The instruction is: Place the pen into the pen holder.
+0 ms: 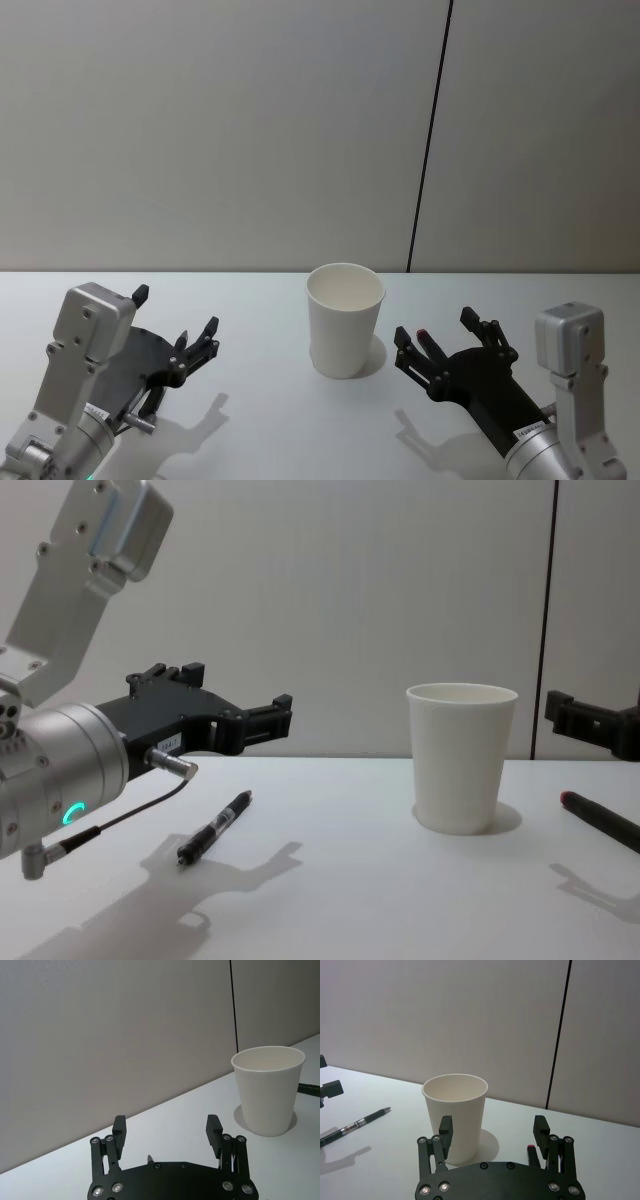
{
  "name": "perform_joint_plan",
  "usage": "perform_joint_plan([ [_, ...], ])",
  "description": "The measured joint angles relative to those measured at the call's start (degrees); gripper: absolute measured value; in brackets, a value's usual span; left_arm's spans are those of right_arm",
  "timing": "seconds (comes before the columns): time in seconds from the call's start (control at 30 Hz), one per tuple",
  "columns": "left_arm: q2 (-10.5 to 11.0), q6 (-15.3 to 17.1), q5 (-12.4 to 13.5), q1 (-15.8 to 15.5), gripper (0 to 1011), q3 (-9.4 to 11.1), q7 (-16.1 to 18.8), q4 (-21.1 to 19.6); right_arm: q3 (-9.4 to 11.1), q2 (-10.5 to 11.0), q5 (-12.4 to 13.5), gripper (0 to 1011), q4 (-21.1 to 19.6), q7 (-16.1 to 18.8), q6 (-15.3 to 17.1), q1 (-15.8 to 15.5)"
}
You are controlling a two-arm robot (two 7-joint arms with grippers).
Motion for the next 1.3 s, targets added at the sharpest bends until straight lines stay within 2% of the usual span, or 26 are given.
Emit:
perform_joint_plan([
  [1.3,0.00,0.00,0.00,0.00,1004,0.00,0.00,0.00,0.00,0.00,0.00,1001,0.00,0.00,0.00,0.00],
])
